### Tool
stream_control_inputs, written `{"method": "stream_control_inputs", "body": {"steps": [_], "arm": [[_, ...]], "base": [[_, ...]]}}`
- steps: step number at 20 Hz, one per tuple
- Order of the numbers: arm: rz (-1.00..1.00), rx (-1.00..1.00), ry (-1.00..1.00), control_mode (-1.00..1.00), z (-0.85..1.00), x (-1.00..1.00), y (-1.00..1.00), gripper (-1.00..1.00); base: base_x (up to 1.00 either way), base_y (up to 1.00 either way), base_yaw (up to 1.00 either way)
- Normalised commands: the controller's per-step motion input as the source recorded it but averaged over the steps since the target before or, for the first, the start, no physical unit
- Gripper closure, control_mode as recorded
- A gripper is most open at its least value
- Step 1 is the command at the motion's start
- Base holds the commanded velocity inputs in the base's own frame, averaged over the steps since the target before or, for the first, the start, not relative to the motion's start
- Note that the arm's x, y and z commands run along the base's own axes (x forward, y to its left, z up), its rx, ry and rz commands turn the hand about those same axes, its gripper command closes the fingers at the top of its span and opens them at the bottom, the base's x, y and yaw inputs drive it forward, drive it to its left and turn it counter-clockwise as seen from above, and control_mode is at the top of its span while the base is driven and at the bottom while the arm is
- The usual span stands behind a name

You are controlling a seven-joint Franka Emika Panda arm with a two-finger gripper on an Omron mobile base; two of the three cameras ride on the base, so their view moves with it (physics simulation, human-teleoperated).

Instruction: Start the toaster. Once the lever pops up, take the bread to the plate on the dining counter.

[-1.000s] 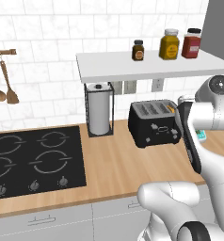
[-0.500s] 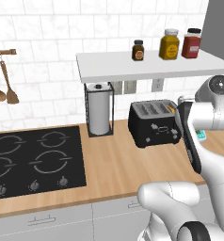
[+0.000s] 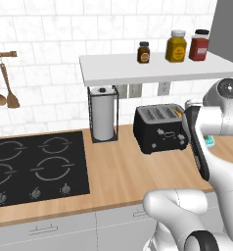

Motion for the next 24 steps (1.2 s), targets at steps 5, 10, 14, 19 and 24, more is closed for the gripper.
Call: {"method": "stream_control_inputs", "body": {"steps": [5,10,14,19,24], "arm": [[0.0,0.0,0.0,-1.0,0.0,0.0,0.0,1.0],[0.0,0.0,0.0,-1.0,0.0,0.0,0.0,1.0],[0.0,0.0,0.0,-1.0,0.0,0.0,0.0,1.0],[0.0,0.0,0.0,-1.0,0.0,0.0,0.0,1.0],[0.0,0.0,0.0,-1.0,0.0,0.0,0.0,1.0]], "base": [[0.0,0.0,0.0],[0.0,0.0,0.0],[0.0,0.0,0.0],[0.0,0.0,0.0],[0.0,0.0,0.0]]}}
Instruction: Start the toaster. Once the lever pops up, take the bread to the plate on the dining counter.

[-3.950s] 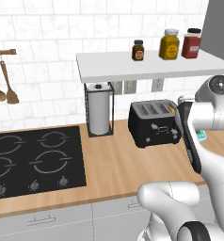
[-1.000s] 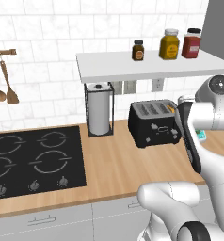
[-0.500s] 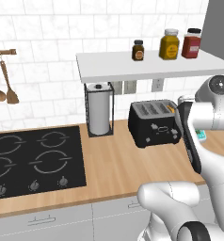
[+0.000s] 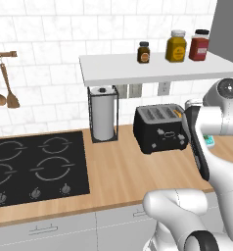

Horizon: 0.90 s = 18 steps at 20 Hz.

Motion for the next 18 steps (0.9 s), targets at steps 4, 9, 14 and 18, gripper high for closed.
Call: {"method": "stream_control_inputs", "body": {"steps": [4,9,14,18], "arm": [[0.0,0.0,0.0,-1.0,0.0,0.0,0.0,1.0],[0.0,0.0,0.0,-1.0,0.0,0.0,0.0,1.0],[0.0,0.0,0.0,-1.0,0.0,0.0,0.0,1.0],[0.0,0.0,0.0,-1.0,0.0,0.0,0.0,1.0]], "base": [[0.0,0.0,0.0],[0.0,0.0,0.0],[0.0,0.0,0.0],[0.0,0.0,0.0]]}}
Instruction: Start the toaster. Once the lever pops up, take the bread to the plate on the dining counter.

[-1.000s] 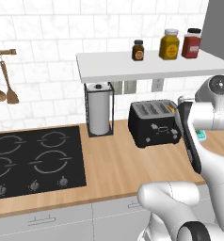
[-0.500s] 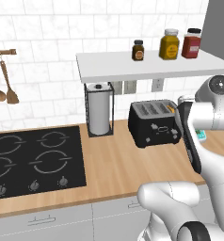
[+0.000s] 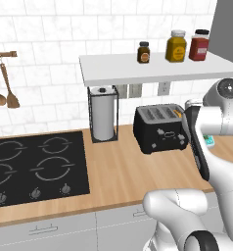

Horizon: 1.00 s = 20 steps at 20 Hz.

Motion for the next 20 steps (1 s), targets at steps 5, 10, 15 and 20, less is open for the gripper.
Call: {"method": "stream_control_inputs", "body": {"steps": [5,10,15,20], "arm": [[0.0,0.0,0.0,-1.0,0.0,0.0,0.0,1.0],[0.0,0.0,0.0,-1.0,0.0,0.0,0.0,1.0],[0.0,0.0,0.0,-1.0,0.0,0.0,0.0,1.0],[0.0,0.0,0.0,-1.0,0.0,0.0,0.0,1.0]], "base": [[0.0,0.0,0.0],[0.0,0.0,0.0],[0.0,0.0,0.0],[0.0,0.0,0.0]]}}
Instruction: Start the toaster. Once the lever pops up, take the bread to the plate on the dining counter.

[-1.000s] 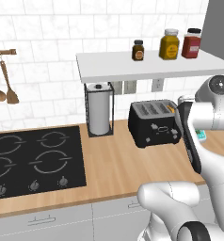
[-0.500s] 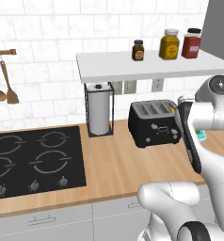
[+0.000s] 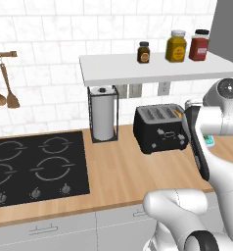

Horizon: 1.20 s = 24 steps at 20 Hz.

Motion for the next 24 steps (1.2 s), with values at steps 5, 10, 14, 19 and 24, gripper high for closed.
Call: {"method": "stream_control_inputs", "body": {"steps": [5,10,14,19,24], "arm": [[0.0,0.0,0.0,-1.0,0.0,0.0,0.0,1.0],[0.0,0.0,0.0,-1.0,0.0,0.0,0.0,1.0],[0.0,0.0,0.0,-1.0,0.0,0.0,0.0,1.0],[0.0,0.0,0.0,-1.0,0.0,0.0,0.0,1.0],[0.0,0.0,0.0,-1.0,0.0,0.0,0.0,1.0]], "base": [[0.0,0.0,0.0],[0.0,0.0,0.0],[0.0,0.0,0.0],[0.0,0.0,0.0],[0.0,0.0,0.0]]}}
